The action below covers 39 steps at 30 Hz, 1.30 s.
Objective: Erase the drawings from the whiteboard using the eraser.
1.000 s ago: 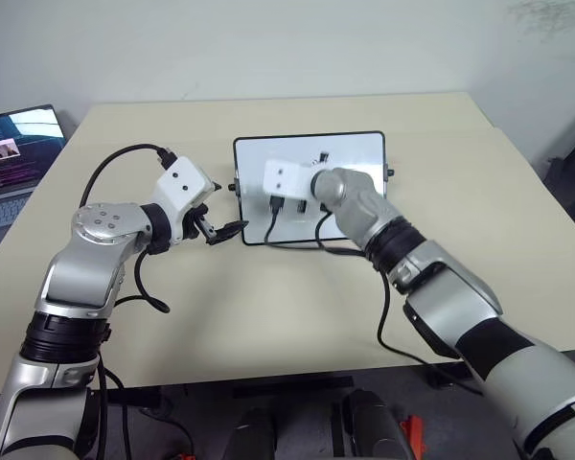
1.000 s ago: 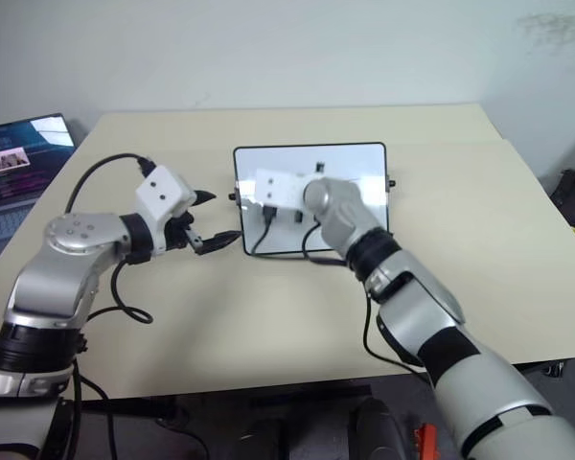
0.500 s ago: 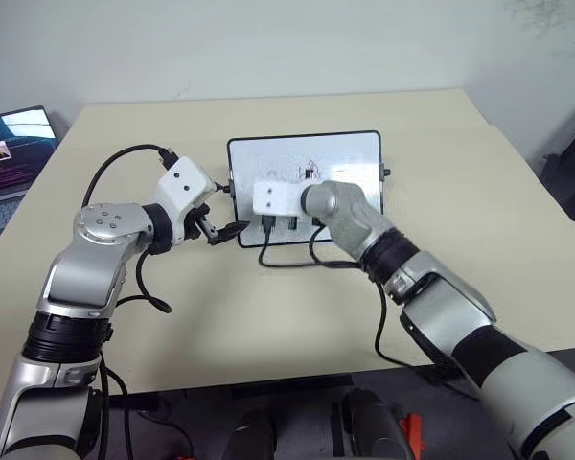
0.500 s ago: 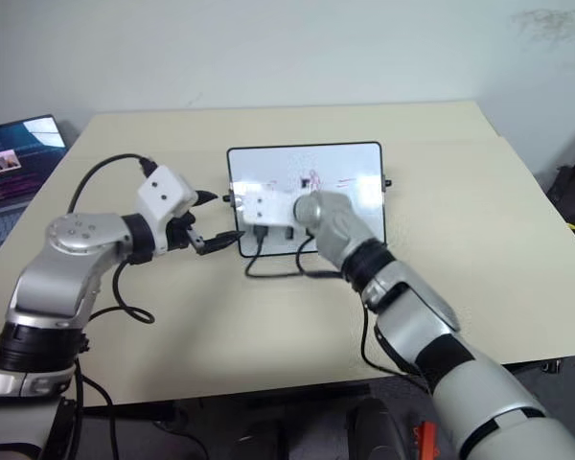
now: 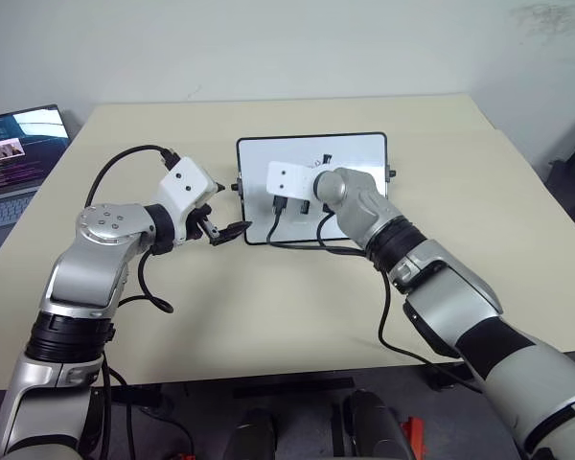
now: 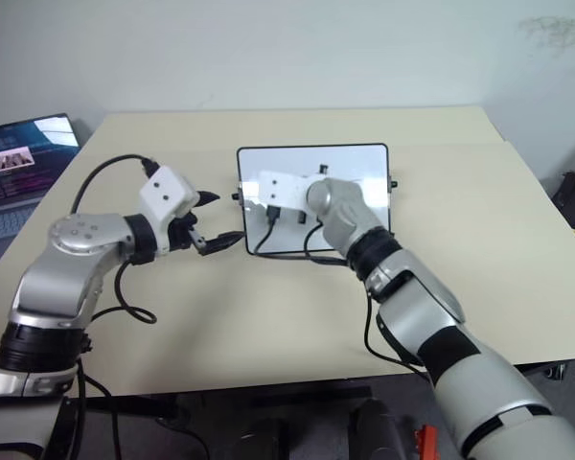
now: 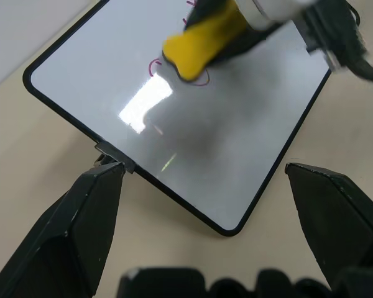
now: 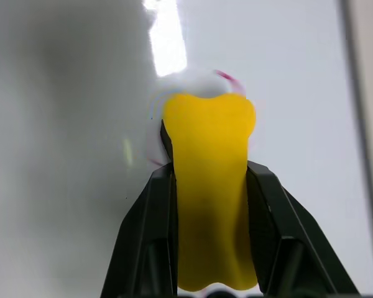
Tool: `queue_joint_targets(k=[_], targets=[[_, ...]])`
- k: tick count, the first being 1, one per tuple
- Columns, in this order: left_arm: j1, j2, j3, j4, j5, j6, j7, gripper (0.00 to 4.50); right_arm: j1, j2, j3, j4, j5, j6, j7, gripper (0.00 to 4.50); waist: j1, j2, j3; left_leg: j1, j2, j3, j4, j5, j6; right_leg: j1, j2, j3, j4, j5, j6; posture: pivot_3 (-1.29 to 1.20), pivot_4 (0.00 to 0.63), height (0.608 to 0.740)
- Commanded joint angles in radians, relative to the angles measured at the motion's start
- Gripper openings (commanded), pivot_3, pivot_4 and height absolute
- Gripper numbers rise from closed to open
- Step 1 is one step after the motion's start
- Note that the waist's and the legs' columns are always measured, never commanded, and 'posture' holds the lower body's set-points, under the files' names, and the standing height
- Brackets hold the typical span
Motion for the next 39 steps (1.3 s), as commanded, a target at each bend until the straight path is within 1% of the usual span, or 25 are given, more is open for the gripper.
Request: queue_joint_targets(k=[1,5,6,10,14,18,24,29,32,34,37,39], targets=[[-0.025,0.003,0.006,-0.036,-0.007,-0.001,-0.004,4.50,-0.025,0.005,-0.019,0.034,0.000,-0.002,-0.026,1.09,-0.002,0.000,0.000,0.000,0.000,0.000,0.000,0.000,0.000,0.000,0.000,0.000,0.000,0.000,0.000,0.00,0.150,0.740],[-0.028,0.001,0.004,-0.035,-0.008,-0.001,-0.005,4.50,-0.025,0.016,-0.020,0.037,0.002,-0.005,-0.028,1.09,-0.004,0.000,0.000,0.000,0.000,0.000,0.000,0.000,0.000,0.000,0.000,0.000,0.000,0.000,0.000,0.00,0.150,0.740],[-0.027,0.002,0.004,-0.035,-0.008,-0.001,-0.005,4.50,-0.015,0.016,-0.011,0.027,0.000,-0.002,-0.010,1.09,-0.004,0.000,0.000,0.000,0.000,0.000,0.000,0.000,0.000,0.000,0.000,0.000,0.000,0.000,0.000,0.00,0.150,0.740],[-0.026,0.006,0.004,-0.035,-0.010,0.001,-0.005,4.50,0.067,-0.012,0.065,-0.050,-0.033,0.000,0.135,1.09,-0.006,0.000,0.000,0.001,0.000,0.000,0.000,0.000,0.000,0.001,0.000,0.000,0.000,-0.001,0.002,0.00,0.150,0.740],[-0.025,0.007,0.004,-0.034,-0.010,0.001,-0.003,4.50,0.123,-0.049,0.098,-0.109,-0.059,0.028,0.185,1.09,-0.005,0.000,0.000,0.004,0.000,0.000,0.000,0.000,0.000,0.004,0.000,0.000,-0.001,-0.002,0.003,0.00,0.150,0.740],[-0.025,0.009,0.004,-0.032,-0.010,0.000,-0.004,4.50,0.129,-0.058,0.089,-0.112,-0.067,0.040,0.170,1.09,-0.002,0.000,0.000,0.010,0.000,0.000,0.000,0.000,0.000,0.010,0.000,0.000,-0.001,-0.003,0.005,0.00,0.150,0.740],[-0.027,0.009,0.001,-0.030,-0.008,-0.004,-0.005,4.50,0.034,-0.035,0.000,-0.011,-0.026,0.040,0.011,1.09,0.003,0.000,0.000,0.012,0.000,0.000,0.000,0.001,0.001,0.011,0.000,0.000,0.000,-0.002,0.004,0.00,0.150,0.740],[-0.028,0.008,0.001,-0.030,-0.008,-0.004,-0.005,4.50,-0.008,-0.025,-0.024,0.048,-0.015,0.029,-0.049,1.09,0.009,0.000,0.000,0.012,0.000,0.000,-0.001,0.001,0.002,0.011,0.000,0.000,0.000,-0.001,0.004,0.00,0.150,0.740],[-0.030,0.007,-0.002,-0.030,-0.009,-0.004,-0.005,4.50,-0.014,-0.023,-0.019,0.061,-0.012,0.025,-0.047,1.09,0.009,0.000,0.000,0.012,0.000,0.001,-0.003,0.001,0.002,0.010,0.000,0.001,-0.001,-0.001,0.004,0.00,0.150,0.740],[-0.029,0.006,-0.002,-0.031,-0.010,-0.004,-0.007,4.50,-0.004,-0.021,-0.006,0.047,-0.014,0.022,-0.021,1.09,0.009,0.000,0.000,0.012,0.000,0.001,-0.003,0.001,0.002,0.010,0.000,0.001,-0.002,-0.001,0.004,0.00,0.150,0.740],[-0.029,0.007,-0.002,-0.029,-0.010,-0.005,-0.007,4.50,0.026,-0.020,0.026,0.005,-0.023,0.015,0.041,1.09,0.009,0.000,0.000,0.012,0.001,0.001,-0.003,0.001,0.002,0.010,0.000,0.001,-0.002,-0.001,0.004,0.00,0.150,0.740],[-0.029,0.007,-0.002,-0.030,-0.010,-0.004,-0.006,4.50,0.055,-0.032,0.063,-0.035,-0.038,0.002,0.111,1.08,0.008,0.000,0.000,0.012,0.001,0.001,-0.003,0.001,0.002,0.010,0.000,0.001,-0.002,-0.001,0.004,0.00,0.150,0.740]])
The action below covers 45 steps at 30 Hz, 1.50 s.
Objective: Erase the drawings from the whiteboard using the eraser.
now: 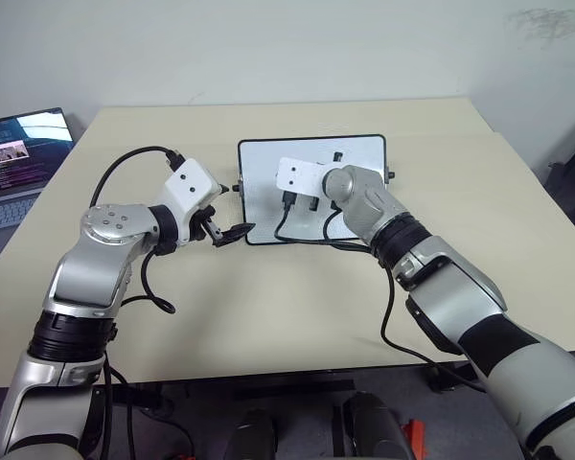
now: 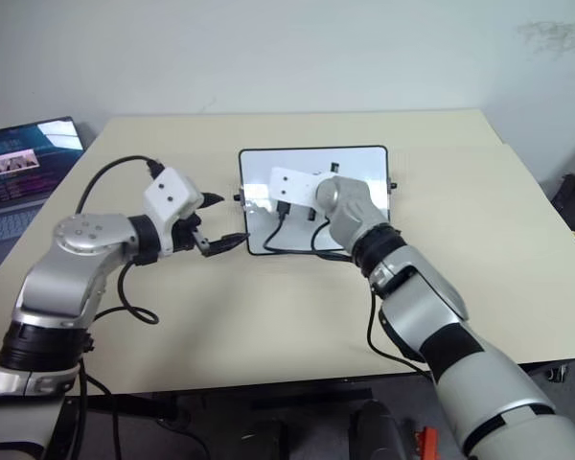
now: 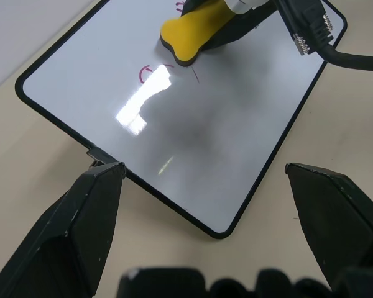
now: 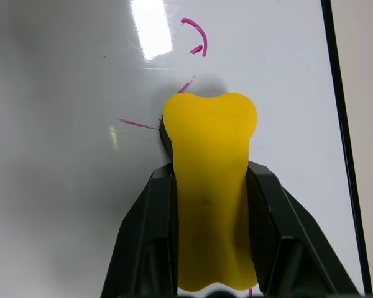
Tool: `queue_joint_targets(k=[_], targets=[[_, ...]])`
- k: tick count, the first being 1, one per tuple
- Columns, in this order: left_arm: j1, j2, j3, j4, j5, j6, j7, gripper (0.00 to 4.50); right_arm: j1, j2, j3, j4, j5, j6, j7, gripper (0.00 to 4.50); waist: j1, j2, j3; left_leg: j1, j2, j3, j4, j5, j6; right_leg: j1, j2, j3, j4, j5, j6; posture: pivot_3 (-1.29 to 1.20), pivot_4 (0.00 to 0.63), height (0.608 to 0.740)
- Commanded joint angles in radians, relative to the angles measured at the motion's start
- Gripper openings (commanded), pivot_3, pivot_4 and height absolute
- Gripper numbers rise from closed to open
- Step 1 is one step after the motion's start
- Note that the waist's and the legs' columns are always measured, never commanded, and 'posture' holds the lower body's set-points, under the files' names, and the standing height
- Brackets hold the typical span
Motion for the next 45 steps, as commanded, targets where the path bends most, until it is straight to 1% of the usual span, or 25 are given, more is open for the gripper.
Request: queue_joint_targets(k=[1,4,6,10,15,20,27,31,35,40,45], targets=[[-0.023,0.009,0.015,-0.030,-0.004,-0.005,-0.004,4.50,0.060,-0.020,0.065,-0.066,-0.036,-0.012,0.119,1.08,0.000,0.000,0.000,0.000,0.000,0.000,0.000,0.000,0.000,0.000,0.000,0.000,0.000,0.000,0.000,0.00,0.150,0.740],[-0.022,0.010,0.016,-0.030,-0.003,-0.005,-0.002,4.50,0.110,-0.054,0.113,-0.135,-0.065,-0.017,0.199,1.07,0.000,0.000,0.000,0.000,0.000,0.000,-0.002,0.000,0.000,0.000,0.000,0.000,-0.001,0.000,0.000,0.00,0.150,0.740],[-0.022,0.012,0.016,-0.028,-0.001,-0.006,-0.002,4.50,0.123,-0.063,0.115,-0.151,-0.072,-0.008,0.209,1.07,0.000,0.000,0.000,0.000,0.000,0.000,-0.002,0.000,0.000,0.000,0.000,0.000,-0.001,0.000,0.000,0.00,0.150,0.740],[-0.022,0.012,0.016,-0.029,-0.002,-0.005,-0.002,4.50,0.101,-0.056,0.084,-0.122,-0.070,0.012,0.144,1.07,0.001,0.000,0.000,0.001,0.000,0.000,-0.002,0.000,0.000,0.000,0.000,0.000,-0.001,0.000,0.000,0.00,0.150,0.740],[-0.021,0.012,0.015,-0.028,0.001,-0.009,-0.001,4.50,0.023,-0.036,0.008,-0.044,-0.035,0.016,0.016,1.07,0.004,0.000,0.000,0.001,0.000,0.000,-0.002,0.001,0.001,0.000,0.000,0.000,0.000,0.000,0.000,0.00,0.150,0.740],[-0.025,0.011,0.014,-0.026,0.000,-0.011,-0.002,4.50,-0.018,-0.026,-0.018,0.021,-0.030,0.016,-0.058,1.07,0.008,0.000,0.000,0.001,0.000,0.000,-0.003,0.002,0.002,0.000,0.000,0.000,0.000,0.000,-0.001,0.00,0.150,0.740],[-0.031,0.008,0.011,-0.019,0.001,-0.015,-0.004,4.50,-0.011,0.000,-0.010,0.008,-0.029,0.002,-0.020,1.06,0.007,0.000,0.000,0.001,0.000,0.000,-0.009,0.002,0.002,-0.001,0.000,0.000,-0.004,0.000,-0.001,0.00,0.150,0.740],[-0.029,0.010,0.012,-0.023,0.001,-0.013,-0.003,4.50,-0.013,0.053,0.003,-0.011,-0.027,-0.012,0.001,1.05,-0.004,0.000,0.000,0.001,0.001,0.001,-0.010,0.002,0.002,-0.001,0.000,0.000,-0.004,0.000,-0.001,0.00,0.150,0.740],[-0.028,0.010,0.013,-0.027,0.000,-0.009,-0.001,4.50,-0.057,0.097,-0.010,0.054,-0.027,-0.035,-0.034,1.05,-0.015,0.000,0.000,0.001,0.001,0.001,-0.012,0.002,0.002,-0.003,0.000,0.000,-0.004,0.000,-0.001,0.00,0.150,0.740],[-0.013,0.011,0.017,-0.044,-0.003,-0.001,0.005,4.50,-0.157,0.152,-0.047,0.198,-0.006,-0.088,-0.112,1.05,-0.016,0.000,0.001,0.000,0.001,0.001,-0.014,0.001,0.002,-0.004,0.000,0.000,-0.005,0.000,-0.002,0.00,0.150,0.740],[-0.006,0.011,0.022,-0.056,-0.005,0.007,0.010,4.50,-0.210,0.151,-0.063,0.297,-0.003,-0.113,-0.175,1.05,-0.016,0.000,0.001,-0.004,0.001,0.000,-0.014,0.001,0.002,-0.008,0.000,0.000,-0.006,0.000,-0.003,0.00,0.150,0.740]])
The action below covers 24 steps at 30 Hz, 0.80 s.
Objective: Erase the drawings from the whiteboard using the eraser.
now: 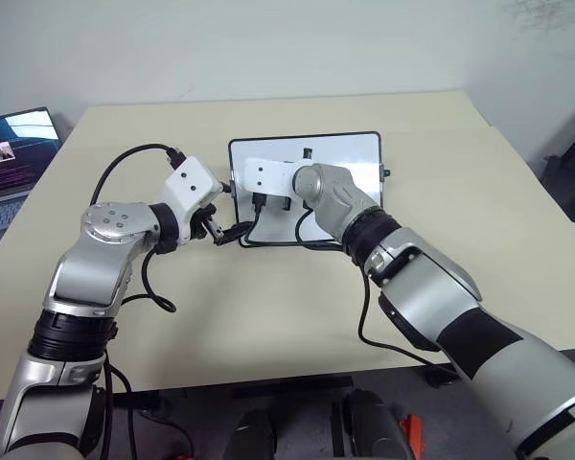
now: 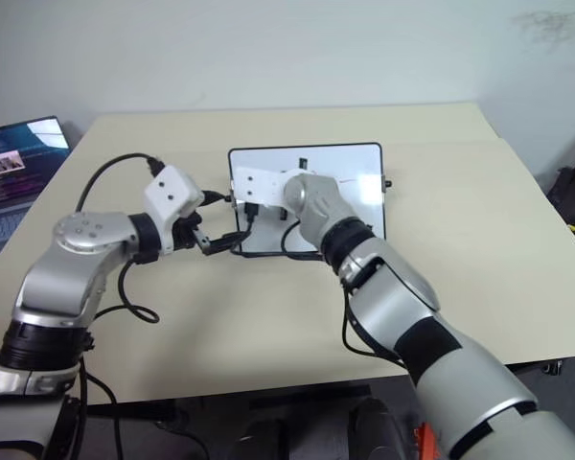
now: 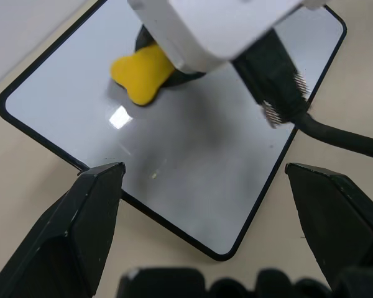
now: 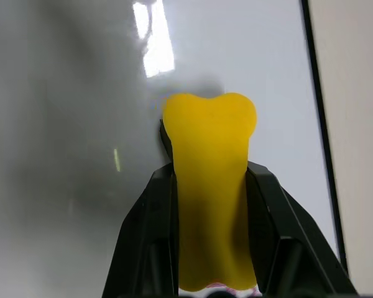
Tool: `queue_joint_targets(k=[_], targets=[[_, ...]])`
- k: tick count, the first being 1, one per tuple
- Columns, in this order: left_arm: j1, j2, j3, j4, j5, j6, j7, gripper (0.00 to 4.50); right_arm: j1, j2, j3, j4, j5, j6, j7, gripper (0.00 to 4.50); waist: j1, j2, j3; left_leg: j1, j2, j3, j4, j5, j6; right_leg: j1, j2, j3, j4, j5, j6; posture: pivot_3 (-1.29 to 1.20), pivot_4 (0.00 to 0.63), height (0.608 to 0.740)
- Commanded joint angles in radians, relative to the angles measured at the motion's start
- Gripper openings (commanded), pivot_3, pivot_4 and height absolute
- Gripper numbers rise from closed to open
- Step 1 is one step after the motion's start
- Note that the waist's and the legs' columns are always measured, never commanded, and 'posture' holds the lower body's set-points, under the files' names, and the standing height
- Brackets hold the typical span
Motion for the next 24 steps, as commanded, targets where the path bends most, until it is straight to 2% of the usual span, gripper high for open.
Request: queue_joint_targets(k=[1,5,10,14,19,24], targets=[[-0.004,0.012,0.025,-0.038,-0.005,0.006,0.006,4.50,-0.056,-0.008,-0.021,0.041,0.002,-0.019,-0.047,1.05,0.000,0.000,0.000,-0.001,0.000,0.000,0.000,0.000,0.000,-0.001,0.000,0.000,0.000,0.000,0.000,0.00,0.150,0.740],[0.002,0.012,0.028,-0.044,-0.005,0.011,0.007,4.50,-0.055,-0.020,-0.008,0.063,-0.008,-0.029,-0.046,1.05,0.000,0.000,0.000,-0.009,0.000,0.000,0.001,0.000,0.000,-0.008,0.000,0.000,0.001,0.002,-0.003,0.00,0.150,0.740],[0.000,0.011,0.027,-0.041,-0.005,0.009,0.008,4.50,0.028,-0.013,0.084,0.051,-0.056,-0.061,0.166,1.05,-0.001,-0.001,0.000,-0.008,0.000,0.000,0.001,0.000,0.000,-0.008,0.000,0.000,0.001,0.002,-0.002,0.00,0.150,0.740],[0.000,0.010,0.027,-0.041,-0.005,0.009,0.008,4.50,0.062,-0.027,0.109,0.021,-0.066,-0.057,0.232,1.05,-0.001,-0.001,0.000,-0.005,0.000,0.000,0.001,0.000,0.000,-0.006,0.000,0.000,0.002,-0.001,0.001,0.00,0.150,0.740],[0.001,0.010,0.026,-0.042,-0.005,0.011,0.008,4.50,0.021,-0.048,0.060,0.027,-0.042,-0.027,0.110,1.05,0.002,0.000,0.000,0.007,0.000,0.000,0.001,0.001,0.000,0.006,0.000,0.000,0.003,-0.001,0.002,0.00,0.150,0.740],[0.002,0.011,0.027,-0.046,-0.006,0.013,0.008,4.50,-0.030,-0.061,0.004,0.049,-0.010,-0.004,0.004,1.05,0.012,0.000,0.000,0.006,0.000,-0.001,0.001,0.002,0.001,0.006,0.000,0.000,0.003,-0.001,0.001,0.00,0.150,0.740]])
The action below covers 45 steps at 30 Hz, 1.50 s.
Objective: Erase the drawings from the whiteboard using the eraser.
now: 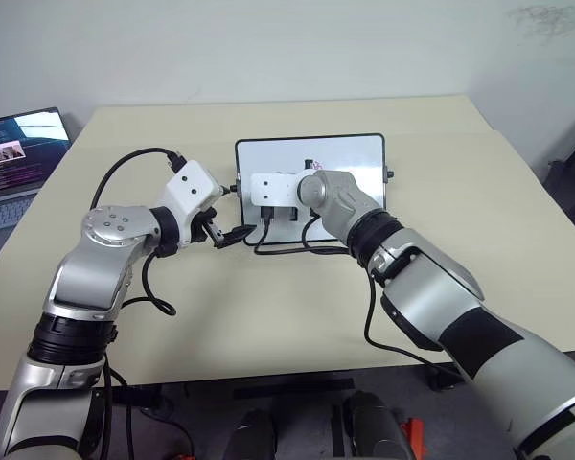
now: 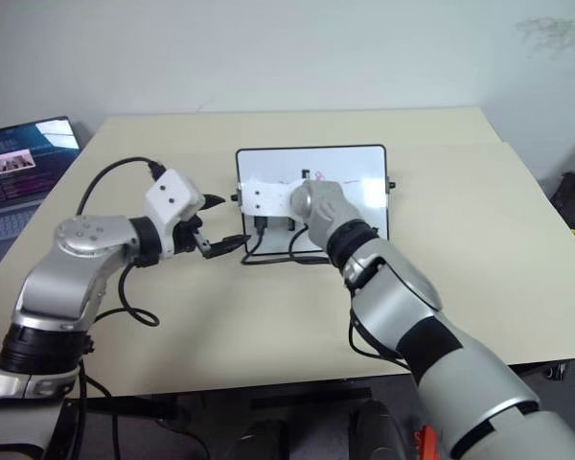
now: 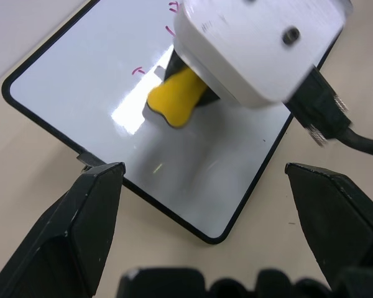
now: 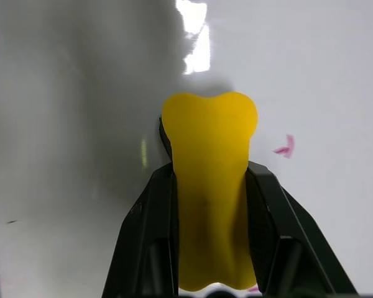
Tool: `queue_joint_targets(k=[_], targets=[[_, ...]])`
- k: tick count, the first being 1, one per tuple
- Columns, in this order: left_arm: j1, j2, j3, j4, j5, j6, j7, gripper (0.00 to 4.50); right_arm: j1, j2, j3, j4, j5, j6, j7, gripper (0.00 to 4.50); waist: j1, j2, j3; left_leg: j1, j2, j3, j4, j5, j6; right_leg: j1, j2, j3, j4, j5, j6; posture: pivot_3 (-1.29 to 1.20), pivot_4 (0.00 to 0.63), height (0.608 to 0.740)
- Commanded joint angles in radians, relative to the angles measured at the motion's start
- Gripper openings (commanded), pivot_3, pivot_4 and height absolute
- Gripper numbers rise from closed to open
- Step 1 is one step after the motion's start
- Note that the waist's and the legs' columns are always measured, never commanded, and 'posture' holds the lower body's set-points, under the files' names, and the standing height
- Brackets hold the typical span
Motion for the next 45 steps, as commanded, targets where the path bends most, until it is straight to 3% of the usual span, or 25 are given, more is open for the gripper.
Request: queue_joint_targets(k=[1,8,21,29,35,40,45], targets=[[-0.009,0.012,0.025,-0.039,-0.003,-0.003,0.006,4.50,-0.061,-0.042,-0.051,0.027,0.016,0.041,-0.092,1.05,0.002,0.000,0.000,0.000,0.000,0.000,0.000,0.000,0.000,0.000,0.000,0.000,0.000,0.000,0.000,0.00,0.150,0.740],[-0.012,0.010,0.025,-0.035,-0.004,-0.004,0.005,4.50,-0.083,-0.045,-0.066,0.042,0.018,0.042,-0.118,1.04,0.002,0.000,0.000,-0.003,0.000,0.000,-0.001,0.000,0.000,-0.002,0.000,0.000,-0.003,0.000,-0.001,0.00,0.150,0.740],[-0.008,0.012,0.028,-0.042,-0.007,-0.003,0.006,4.50,-0.012,0.027,0.017,-0.008,-0.014,0.008,0.077,1.04,-0.013,0.000,0.000,-0.002,0.000,0.001,-0.002,-0.001,0.000,-0.003,0.000,0.000,-0.002,-0.001,-0.001,0.00,0.150,0.740],[-0.004,0.014,0.029,-0.046,-0.008,-0.001,0.006,4.50,-0.056,-0.001,-0.053,0.012,0.019,0.040,-0.070,1.04,-0.011,0.000,0.000,-0.002,0.000,0.000,-0.002,-0.001,-0.001,-0.003,0.000,0.000,-0.001,-0.001,-0.001,0.00,0.150,0.740],[-0.011,0.011,0.025,-0.037,-0.006,-0.006,0.004,4.50,-0.067,-0.038,-0.057,0.033,0.012,0.044,-0.077,1.04,-0.006,0.000,0.000,-0.002,0.000,0.000,-0.002,-0.001,0.000,-0.003,0.000,0.000,-0.002,-0.001,-0.001,0.00,0.150,0.740],[-0.020,0.008,0.021,-0.028,-0.006,-0.010,0.000,4.50,-0.050,-0.050,-0.039,0.020,0.006,0.032,-0.023,1.04,-0.006,0.000,0.000,-0.002,0.000,0.000,-0.002,-0.001,0.000,-0.003,0.000,0.000,-0.002,-0.001,-0.001,0.00,0.150,0.740],[-0.024,0.011,0.019,-0.021,-0.006,-0.013,-0.006,4.50,0.052,-0.044,0.010,-0.079,-0.001,0.000,0.128,1.04,-0.008,0.000,0.000,-0.002,0.000,0.000,-0.002,-0.001,0.000,-0.002,0.000,0.000,-0.002,-0.001,-0.001,0.00,0.150,0.740]])
